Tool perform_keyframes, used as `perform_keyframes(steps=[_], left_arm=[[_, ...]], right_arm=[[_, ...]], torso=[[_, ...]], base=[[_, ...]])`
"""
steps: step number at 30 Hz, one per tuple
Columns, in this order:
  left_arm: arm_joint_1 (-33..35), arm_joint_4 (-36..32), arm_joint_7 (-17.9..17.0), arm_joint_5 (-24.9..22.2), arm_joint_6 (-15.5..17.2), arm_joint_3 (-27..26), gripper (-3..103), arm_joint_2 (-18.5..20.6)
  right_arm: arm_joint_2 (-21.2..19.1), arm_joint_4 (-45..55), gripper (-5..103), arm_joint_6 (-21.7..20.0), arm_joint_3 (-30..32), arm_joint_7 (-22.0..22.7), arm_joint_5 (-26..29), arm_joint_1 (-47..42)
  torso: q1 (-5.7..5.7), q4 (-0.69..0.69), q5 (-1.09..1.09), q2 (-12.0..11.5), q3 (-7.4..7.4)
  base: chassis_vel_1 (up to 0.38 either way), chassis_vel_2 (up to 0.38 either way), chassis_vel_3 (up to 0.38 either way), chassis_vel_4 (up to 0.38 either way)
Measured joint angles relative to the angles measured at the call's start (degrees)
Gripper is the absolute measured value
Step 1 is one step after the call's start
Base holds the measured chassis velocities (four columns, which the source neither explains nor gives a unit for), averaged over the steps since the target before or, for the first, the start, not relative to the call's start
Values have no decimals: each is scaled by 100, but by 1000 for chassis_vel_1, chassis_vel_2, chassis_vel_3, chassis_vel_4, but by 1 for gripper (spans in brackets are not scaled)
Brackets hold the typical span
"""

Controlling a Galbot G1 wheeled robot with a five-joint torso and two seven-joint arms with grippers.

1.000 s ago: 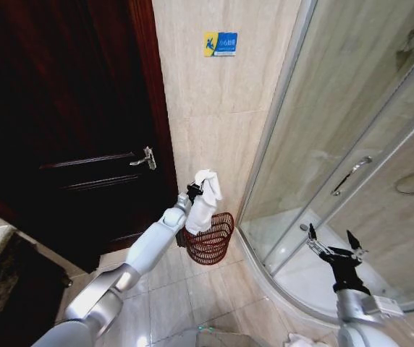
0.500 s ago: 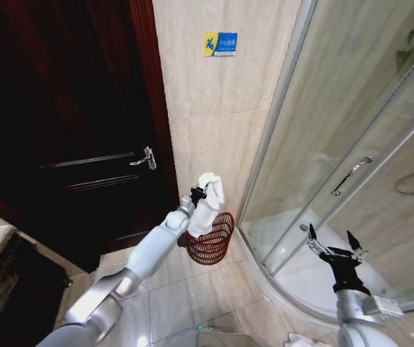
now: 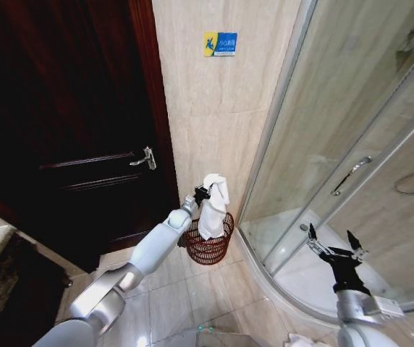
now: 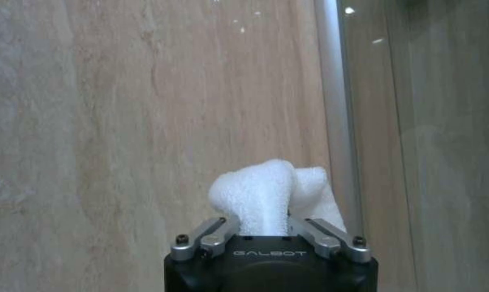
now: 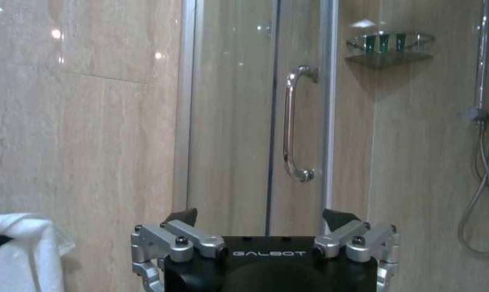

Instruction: Discard the used towel into the hamper.

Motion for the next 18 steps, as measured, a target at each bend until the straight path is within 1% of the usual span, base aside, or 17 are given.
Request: perform_keyframes(steps=[1,3,4,7,8,11,13,15,16,17,18], left_arm=[[0,0,0,0,0,0,10,0],[-3,0,-9,3,-1,11,20,1],[-3,0,-9,3,-1,11,20,1],[9,-51,-13,29,17,22,36,4],[9,-51,-13,29,17,22,36,4],[60,-97,-14,50,68,22,54,12],[71,-105,-13,62,73,22,54,19],[104,-171,-10,70,156,24,64,45],[118,-236,-9,70,255,38,70,76],[118,-236,-9,70,255,38,70,76],[132,-319,-9,69,399,63,76,114]], right_arm=[[0,0,100,0,0,0,0,0],[-7,-5,100,-10,0,14,0,26],[-7,-5,100,-10,0,14,0,26],[-7,-21,100,-14,2,65,1,62],[-7,-21,100,-14,2,65,1,62],[-5,-70,100,1,1,82,1,68],[-7,-74,100,4,1,83,2,64],[-10,-74,100,6,7,87,8,55],[-11,-69,100,7,9,91,11,51],[-11,-69,100,7,9,91,11,51],[-12,-64,100,7,10,96,14,49]], torso=[[0,0,0,0,0],[0,0,0,0,0],[0,0,0,0,0],[0,0,0,0,0],[0,0,0,0,0],[0,-1,0,0,0],[0,0,1,0,0],[0,-1,0,0,0],[0,-1,0,0,0],[0,-1,0,0,0],[0,-1,0,0,0]], base=[[0,0,0,0],[0,0,0,0],[0,0,0,0],[0,0,0,0],[0,0,0,0],[0,0,0,0],[0,0,0,0],[0,0,0,0],[0,0,0,0],[0,0,0,0],[0,0,0,0]])
